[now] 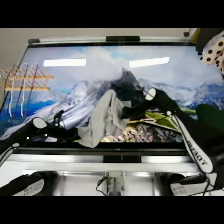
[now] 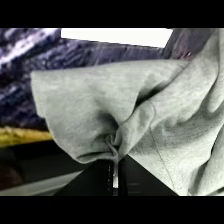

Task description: Fold the shirts.

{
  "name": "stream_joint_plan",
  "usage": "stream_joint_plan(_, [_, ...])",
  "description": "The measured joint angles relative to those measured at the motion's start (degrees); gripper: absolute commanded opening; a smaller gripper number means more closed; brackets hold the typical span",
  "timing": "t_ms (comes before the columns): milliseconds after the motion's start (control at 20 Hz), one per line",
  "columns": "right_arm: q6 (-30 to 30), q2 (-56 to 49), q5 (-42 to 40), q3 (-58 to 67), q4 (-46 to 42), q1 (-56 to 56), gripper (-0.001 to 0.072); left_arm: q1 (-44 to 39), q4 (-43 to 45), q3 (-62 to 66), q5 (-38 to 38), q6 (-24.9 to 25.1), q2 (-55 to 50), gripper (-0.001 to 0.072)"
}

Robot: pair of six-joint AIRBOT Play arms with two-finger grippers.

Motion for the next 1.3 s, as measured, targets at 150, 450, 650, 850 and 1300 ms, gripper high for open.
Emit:
stream_joint_plan(150, [-0.33,1.07,-0.46,1.14,-1.14,1.01,0.0075,1.25,2.03,3.93,0.09,1.46,1.55,0.0038])
stream_joint_plan(450, [-3.17,13.46,7.52,12.76,-19.61,0.92,0.0075,9.84,13.11,28.0,-7.43,2.29,12.22,0.0038])
stream_joint_plan(650, [-2.95,26.99,5.31,24.33,-27.63,0.92,0.0075,16.22,16.2,52.72,-10.03,0.2,20.02,0.0038])
stream_joint_plan(850, [1.03,39.76,1.36,29.94,-30.29,0.92,0.0075,21.29,20.28,71.25,-11.89,-3.82,24.96,0.0038])
stream_joint_plan(1300, [6.21,49.44,13.79,31.1,-35.82,0.92,0.0075,24.22,28.74,76.32,-26.67,-7.96,27.08,0.0038])
